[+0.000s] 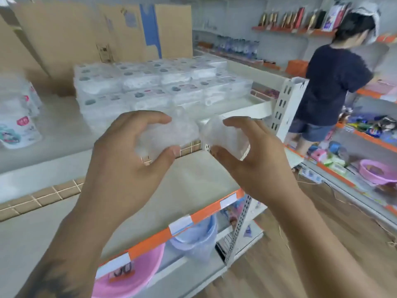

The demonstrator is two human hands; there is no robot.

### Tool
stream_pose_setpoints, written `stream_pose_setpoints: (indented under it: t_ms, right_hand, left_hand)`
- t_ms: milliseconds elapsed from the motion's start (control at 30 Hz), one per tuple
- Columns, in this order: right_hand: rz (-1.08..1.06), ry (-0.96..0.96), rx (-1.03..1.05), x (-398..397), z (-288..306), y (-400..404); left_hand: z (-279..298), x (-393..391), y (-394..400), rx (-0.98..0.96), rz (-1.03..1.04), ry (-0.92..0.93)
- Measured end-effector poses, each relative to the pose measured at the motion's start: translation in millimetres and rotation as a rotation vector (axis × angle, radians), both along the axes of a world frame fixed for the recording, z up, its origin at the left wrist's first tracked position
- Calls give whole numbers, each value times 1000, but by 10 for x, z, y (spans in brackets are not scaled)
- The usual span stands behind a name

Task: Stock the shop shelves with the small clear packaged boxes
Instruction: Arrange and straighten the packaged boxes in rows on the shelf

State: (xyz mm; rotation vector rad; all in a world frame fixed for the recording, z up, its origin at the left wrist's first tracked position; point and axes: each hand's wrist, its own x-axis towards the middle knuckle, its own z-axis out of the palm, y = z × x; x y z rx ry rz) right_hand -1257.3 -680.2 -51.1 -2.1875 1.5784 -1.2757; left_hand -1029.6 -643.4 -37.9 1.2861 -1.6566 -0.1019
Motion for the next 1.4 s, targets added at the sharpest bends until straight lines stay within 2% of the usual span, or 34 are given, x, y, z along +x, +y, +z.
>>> stream_pose_setpoints:
  t_ms: [233,400,500,600,733,933,1133,1233,1400]
  right_hand:
    - [259,11,-41,-284,309,-946]
    - [366,23,-37,-230,432,-1357]
    - [399,27,-31,-163,466,-1487]
    - [430,14,-41,-100,490,-1563]
    - [485,-32,6,-12,554,-1637]
    - [605,-100,128,20,714,-1717]
    - [781,-229,272,-139,924,-1630]
    - [800,-298,309,-229,1007,-1593]
    - [848,-542,432,-339,962,-1542]
  left_hand:
    - [386,-211,-538,44,257,-57]
    - [560,-21,-777,115,383,-104]
    - [634,157,-866,203,432,-200]
    - [652,288,-921,310,387,-205]
    - [684,375,-960,325,323,-204]
    - [706,206,-942,101,271,-211]
    - [806,-290,-987,-38,52,-214]
    - [835,-398,-995,-30,9,-115]
    - [857,-521,-1026,16,-86,159]
